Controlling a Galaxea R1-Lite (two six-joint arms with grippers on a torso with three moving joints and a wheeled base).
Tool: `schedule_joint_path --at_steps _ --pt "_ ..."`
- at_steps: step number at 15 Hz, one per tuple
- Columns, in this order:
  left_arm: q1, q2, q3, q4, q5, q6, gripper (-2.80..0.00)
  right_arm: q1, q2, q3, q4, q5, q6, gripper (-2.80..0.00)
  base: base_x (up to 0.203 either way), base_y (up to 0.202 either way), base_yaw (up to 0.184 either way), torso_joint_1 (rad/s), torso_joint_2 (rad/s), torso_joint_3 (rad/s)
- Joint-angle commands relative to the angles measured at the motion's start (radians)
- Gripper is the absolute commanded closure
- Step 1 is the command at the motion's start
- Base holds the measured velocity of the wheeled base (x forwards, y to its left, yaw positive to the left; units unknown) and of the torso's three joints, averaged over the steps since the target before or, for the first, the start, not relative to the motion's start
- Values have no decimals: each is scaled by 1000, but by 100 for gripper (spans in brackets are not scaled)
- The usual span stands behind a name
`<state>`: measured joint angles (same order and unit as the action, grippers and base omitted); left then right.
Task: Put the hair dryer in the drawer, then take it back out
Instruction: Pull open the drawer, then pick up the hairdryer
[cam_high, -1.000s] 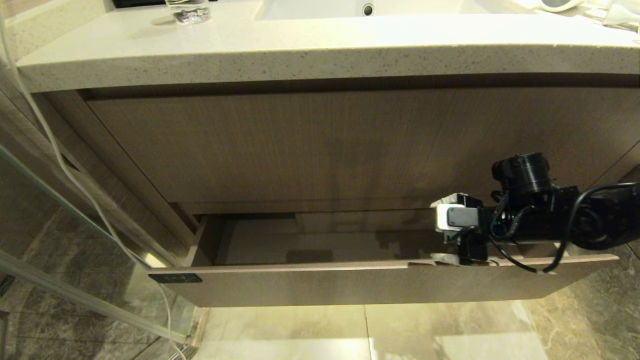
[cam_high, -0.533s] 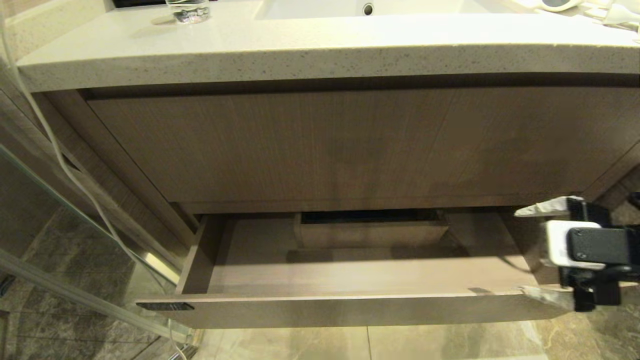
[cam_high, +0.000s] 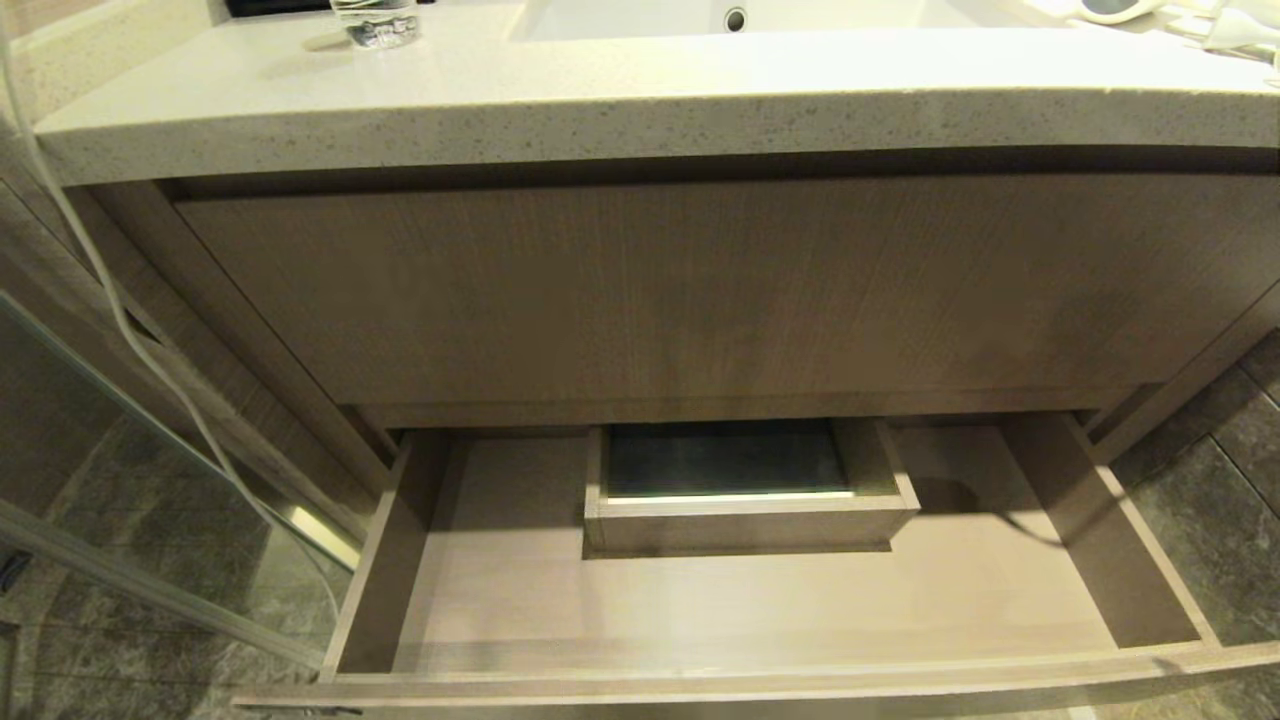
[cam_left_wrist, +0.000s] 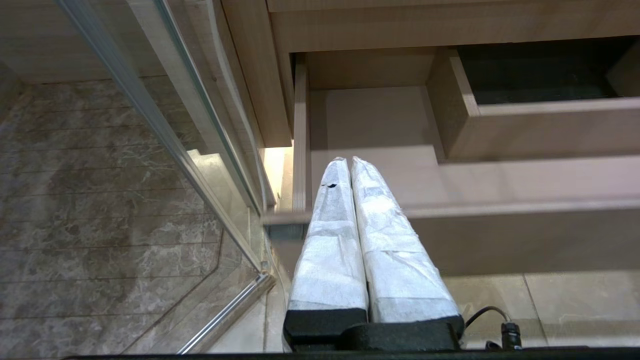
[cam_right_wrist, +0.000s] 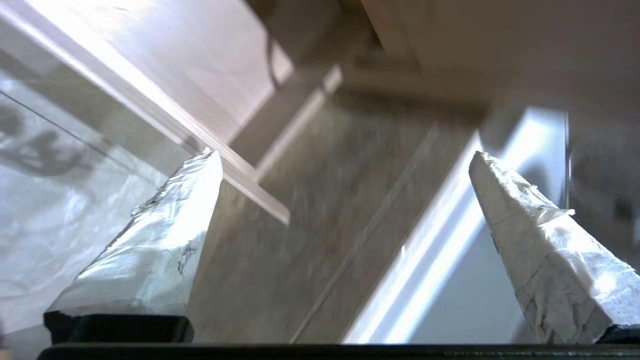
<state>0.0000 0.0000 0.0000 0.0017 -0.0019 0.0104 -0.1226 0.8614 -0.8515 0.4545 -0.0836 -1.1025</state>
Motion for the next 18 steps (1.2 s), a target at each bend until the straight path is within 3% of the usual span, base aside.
schedule_joint_path --at_steps 1,5,9,13,14,15,16,18 --pt "0 0 0 0 0 0 0 -63 -126 -3 54 -2 27 -280 0 0 0 0 0 0" --pt "0 0 0 0 0 0 0 -163 -167 -98 115 2 42 -280 0 0 0 0 0 0" --pt "0 0 0 0 0 0 0 -272 -176 -278 189 37 39 -280 0 0 0 0 0 0" --pt "0 0 0 0 0 0 0 -354 -215 -371 361 118 34 -280 0 0 0 0 0 0" --pt "0 0 0 0 0 0 0 -357 -225 -372 365 183 27 -280 0 0 0 0 0 0" --pt "0 0 0 0 0 0 0 -385 -236 -367 370 214 13 -31 0 0 0 0 0 0" --pt "0 0 0 0 0 0 0 -417 -243 -363 374 220 0 0 0 0 0 0 0 0" --pt "0 0 0 0 0 0 0 -456 -244 -376 368 225 -2 0 0 0 0 0 0 0"
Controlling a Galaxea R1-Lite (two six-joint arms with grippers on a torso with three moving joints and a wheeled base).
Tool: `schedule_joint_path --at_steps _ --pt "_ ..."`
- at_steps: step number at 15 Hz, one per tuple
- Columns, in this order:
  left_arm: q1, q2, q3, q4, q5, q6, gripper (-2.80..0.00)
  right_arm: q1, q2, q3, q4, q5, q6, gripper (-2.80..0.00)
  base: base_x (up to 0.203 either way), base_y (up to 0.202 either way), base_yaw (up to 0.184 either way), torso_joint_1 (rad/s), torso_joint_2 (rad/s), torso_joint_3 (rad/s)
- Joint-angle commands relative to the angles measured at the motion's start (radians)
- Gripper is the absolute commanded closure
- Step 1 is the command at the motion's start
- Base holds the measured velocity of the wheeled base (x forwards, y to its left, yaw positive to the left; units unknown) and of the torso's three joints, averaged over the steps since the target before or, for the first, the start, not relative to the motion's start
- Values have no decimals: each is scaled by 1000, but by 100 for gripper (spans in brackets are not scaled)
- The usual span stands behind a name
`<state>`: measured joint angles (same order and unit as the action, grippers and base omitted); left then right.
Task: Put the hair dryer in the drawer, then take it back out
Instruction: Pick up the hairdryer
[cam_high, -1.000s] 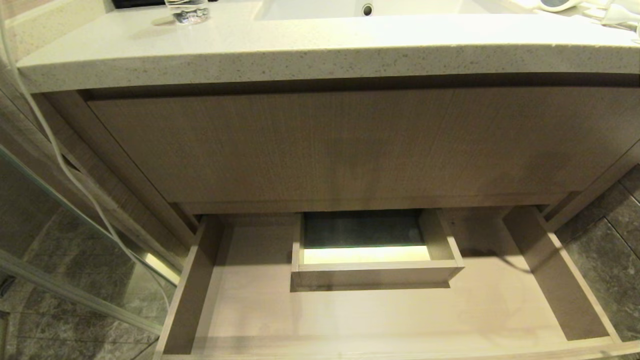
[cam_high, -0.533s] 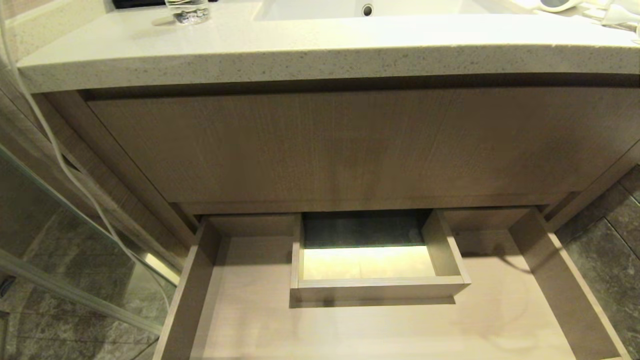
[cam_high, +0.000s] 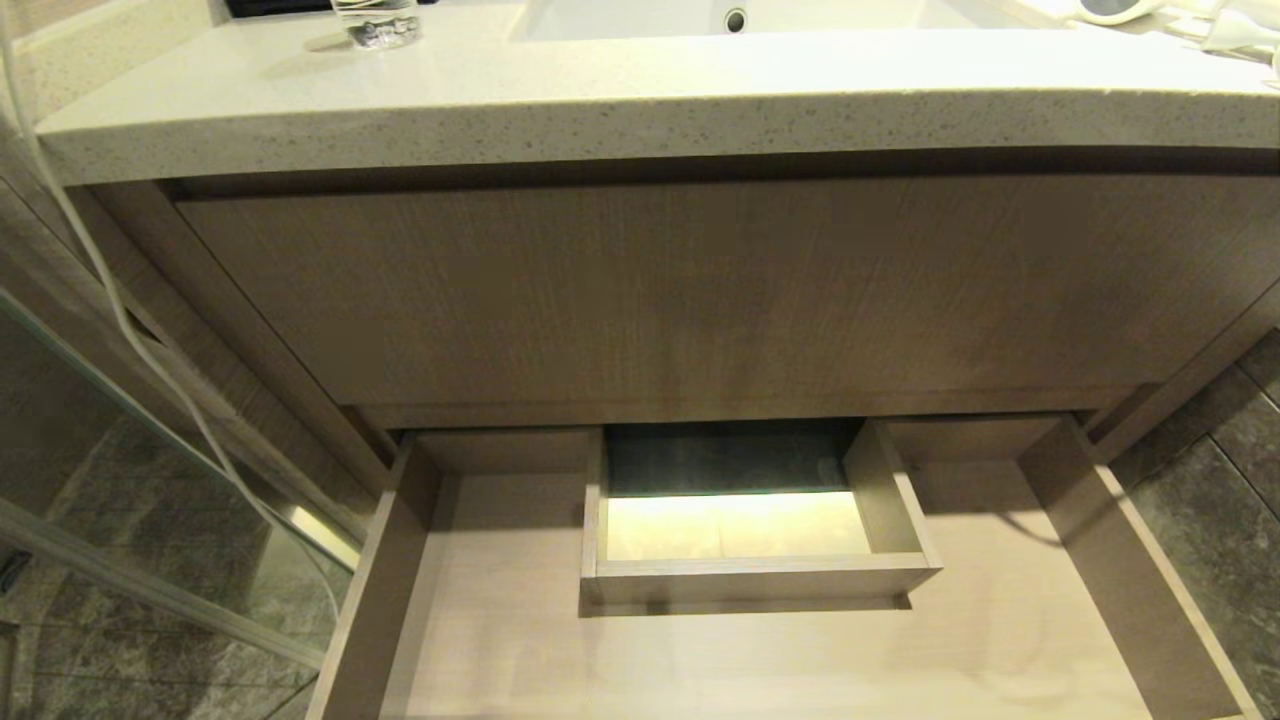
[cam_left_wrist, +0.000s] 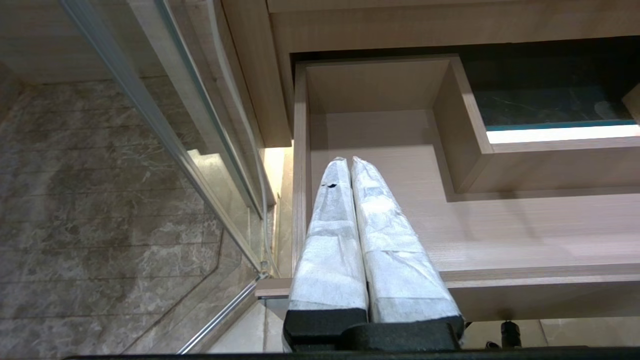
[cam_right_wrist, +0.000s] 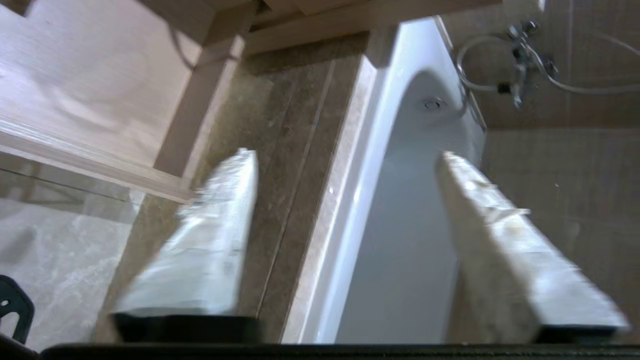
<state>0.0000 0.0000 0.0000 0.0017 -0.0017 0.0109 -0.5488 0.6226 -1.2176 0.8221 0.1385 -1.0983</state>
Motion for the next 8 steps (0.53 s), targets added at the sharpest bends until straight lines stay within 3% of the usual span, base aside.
schedule_joint_path --at_steps 1,5,8 --pt "0 0 0 0 0 0 0 -34 -2 -25 3 3 -6 0 0 0 0 0 0 0" --pt "0 0 0 0 0 0 0 -34 49 -98 -8 1 8 0 0 0 0 0 0 0" --pt "0 0 0 0 0 0 0 -36 158 -215 -8 -1 79 0 0 0 0 0 0 0"
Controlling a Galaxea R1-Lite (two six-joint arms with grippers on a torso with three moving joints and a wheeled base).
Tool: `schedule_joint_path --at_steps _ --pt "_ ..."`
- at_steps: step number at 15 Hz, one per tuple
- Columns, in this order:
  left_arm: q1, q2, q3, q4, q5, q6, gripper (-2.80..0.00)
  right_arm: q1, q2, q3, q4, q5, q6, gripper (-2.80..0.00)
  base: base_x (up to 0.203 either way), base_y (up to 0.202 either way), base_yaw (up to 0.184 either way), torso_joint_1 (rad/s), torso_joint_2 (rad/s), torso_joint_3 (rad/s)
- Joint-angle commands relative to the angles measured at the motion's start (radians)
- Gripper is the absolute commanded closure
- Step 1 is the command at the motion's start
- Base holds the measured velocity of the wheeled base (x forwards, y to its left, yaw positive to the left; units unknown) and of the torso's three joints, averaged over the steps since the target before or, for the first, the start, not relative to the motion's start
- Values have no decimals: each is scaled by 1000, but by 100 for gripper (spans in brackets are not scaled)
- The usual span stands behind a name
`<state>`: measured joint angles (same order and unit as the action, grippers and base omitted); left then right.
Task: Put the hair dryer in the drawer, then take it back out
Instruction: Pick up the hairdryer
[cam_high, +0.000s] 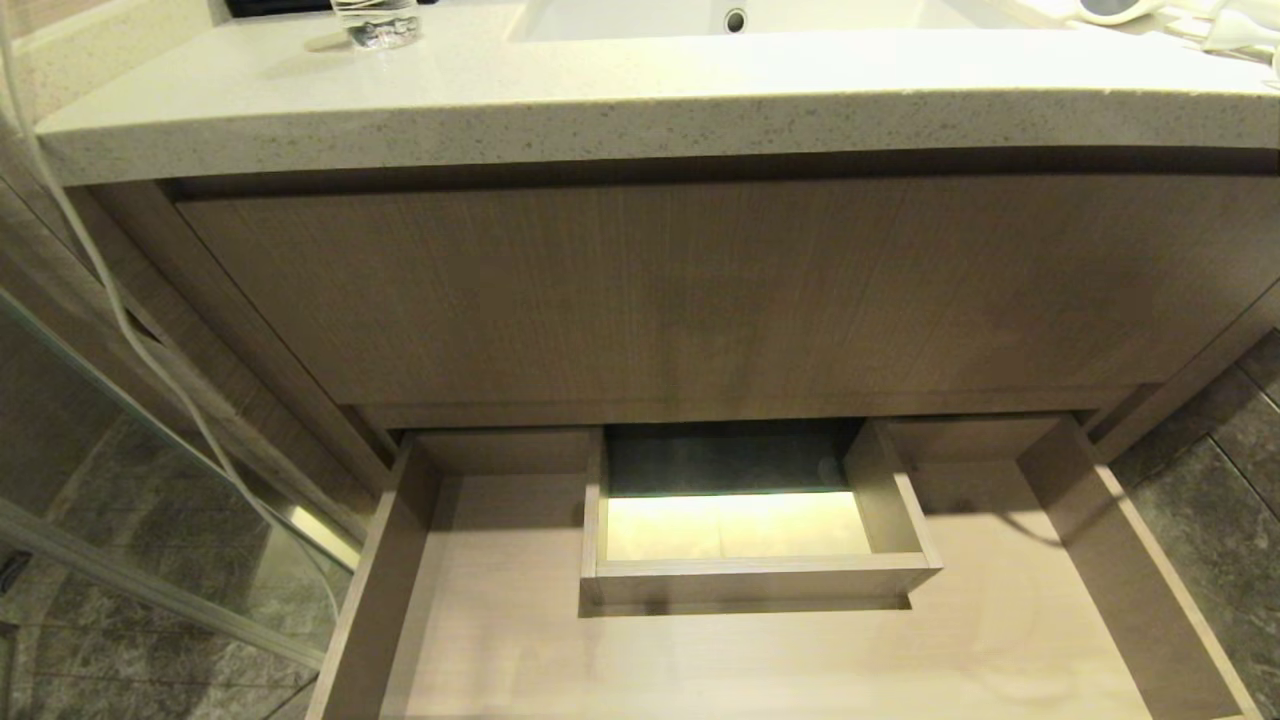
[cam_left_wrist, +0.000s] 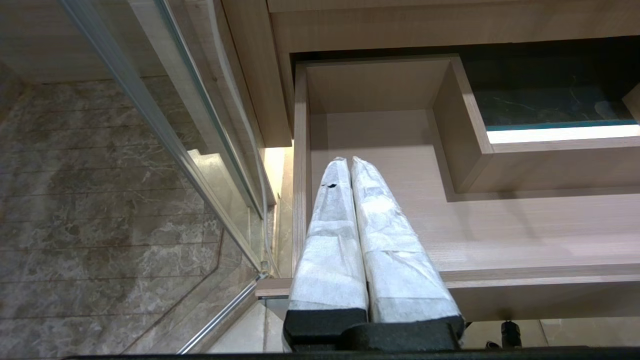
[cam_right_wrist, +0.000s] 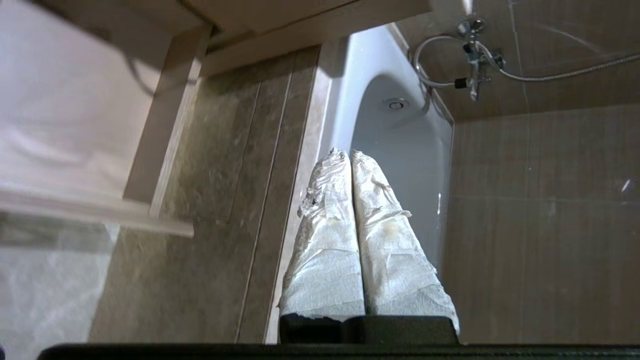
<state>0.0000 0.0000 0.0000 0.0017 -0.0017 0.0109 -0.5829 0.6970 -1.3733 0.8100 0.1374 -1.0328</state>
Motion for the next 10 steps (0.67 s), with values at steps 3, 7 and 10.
schedule_joint_path --at_steps 3,7,10 --pt "0 0 0 0 1 0 0 -4 222 -204 3 -1 41 0 0 0 0 0 0 0" --pt "0 0 0 0 0 0 0 -5 375 -366 -89 -2 56 0 0 0 0 0 0 0" --pt "0 0 0 0 0 0 0 -4 467 -405 -291 -2 57 0 0 0 0 0 0 0"
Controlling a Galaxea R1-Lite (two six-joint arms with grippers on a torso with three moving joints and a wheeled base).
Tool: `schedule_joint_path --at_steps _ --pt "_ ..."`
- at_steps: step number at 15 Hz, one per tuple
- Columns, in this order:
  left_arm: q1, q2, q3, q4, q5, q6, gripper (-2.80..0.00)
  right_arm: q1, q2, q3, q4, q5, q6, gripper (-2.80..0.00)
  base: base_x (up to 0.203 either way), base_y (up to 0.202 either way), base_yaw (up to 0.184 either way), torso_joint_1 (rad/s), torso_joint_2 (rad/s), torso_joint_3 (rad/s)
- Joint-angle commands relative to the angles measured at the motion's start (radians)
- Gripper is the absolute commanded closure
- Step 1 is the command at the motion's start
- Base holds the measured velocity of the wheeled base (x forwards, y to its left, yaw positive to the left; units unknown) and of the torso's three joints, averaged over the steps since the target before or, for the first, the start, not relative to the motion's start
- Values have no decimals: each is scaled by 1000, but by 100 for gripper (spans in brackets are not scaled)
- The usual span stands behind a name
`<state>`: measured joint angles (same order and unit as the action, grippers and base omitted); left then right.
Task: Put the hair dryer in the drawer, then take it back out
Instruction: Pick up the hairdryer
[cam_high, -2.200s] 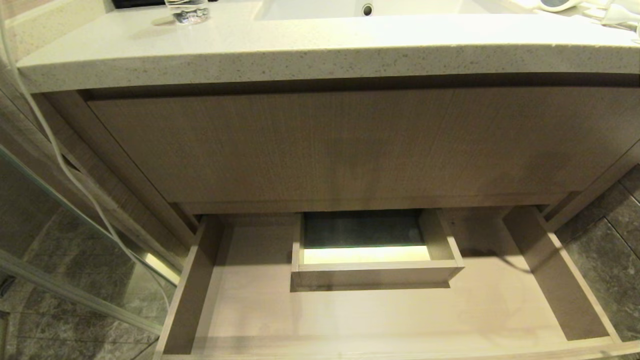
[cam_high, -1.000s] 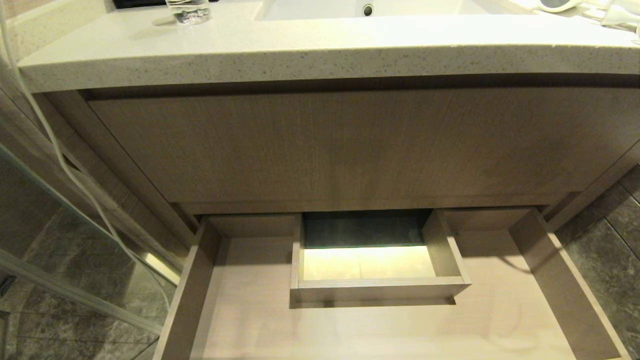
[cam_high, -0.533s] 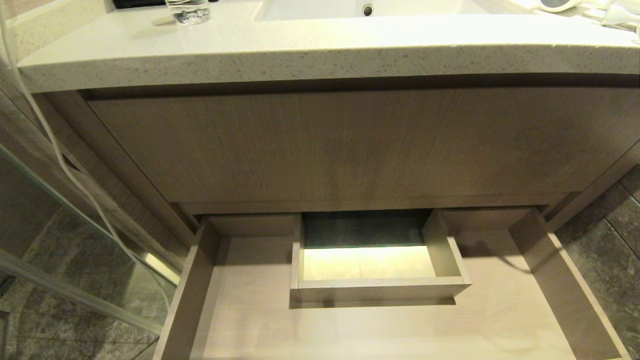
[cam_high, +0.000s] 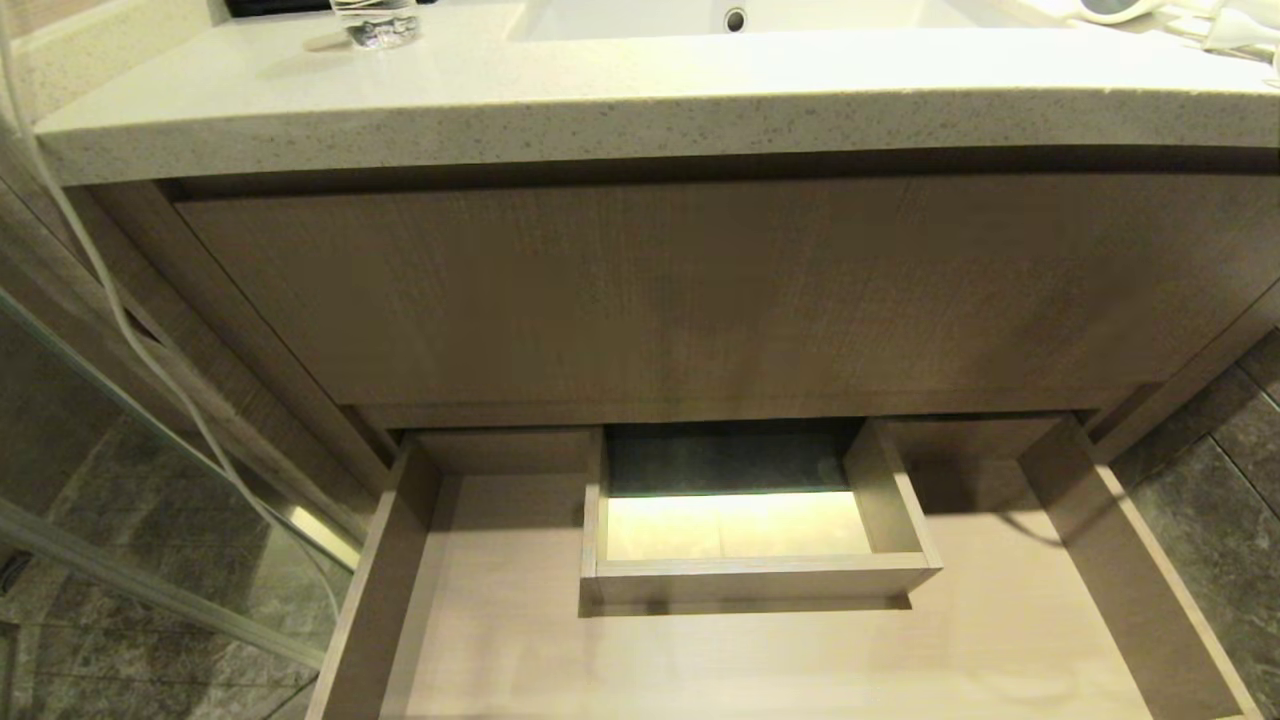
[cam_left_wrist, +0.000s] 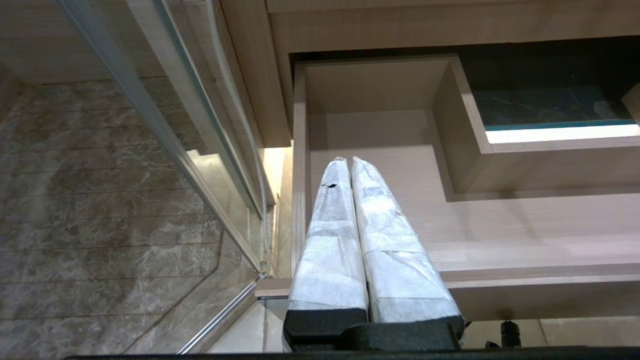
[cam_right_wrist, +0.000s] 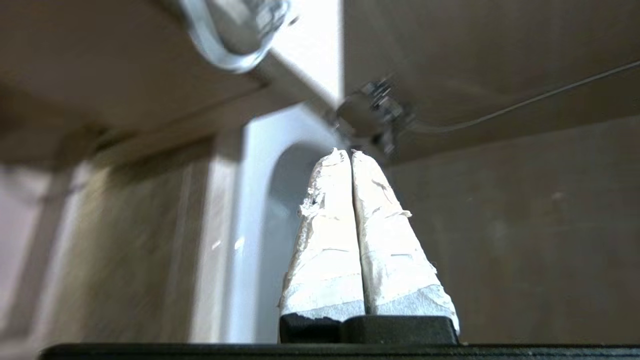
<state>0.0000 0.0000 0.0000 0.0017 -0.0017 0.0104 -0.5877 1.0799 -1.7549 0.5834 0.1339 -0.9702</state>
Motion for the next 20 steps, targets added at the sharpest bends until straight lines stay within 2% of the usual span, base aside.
schedule_joint_path --at_steps 1,6,9,11,14,18,20 --pt "0 0 0 0 0 0 0 2 109 -49 -80 2 -5 0 0 0 0 0 0 0" --pt "0 0 0 0 0 0 0 34 196 -57 -150 0 -5 0 0 0 0 0 0 0" --pt "0 0 0 0 2 0 0 118 239 -56 -209 -9 3 0 0 0 0 0 0 0" --pt "0 0 0 0 0 0 0 202 262 -57 -255 -25 21 0 0 0 0 0 0 0" --pt "0 0 0 0 0 0 0 265 320 -57 -389 -41 24 0 0 0 0 0 0 0" --pt "0 0 0 0 0 0 0 269 335 -34 -387 -54 41 0 0 0 0 0 0 0" --pt "0 0 0 0 0 0 0 273 305 43 -391 -108 109 0 0 0 0 0 0 0"
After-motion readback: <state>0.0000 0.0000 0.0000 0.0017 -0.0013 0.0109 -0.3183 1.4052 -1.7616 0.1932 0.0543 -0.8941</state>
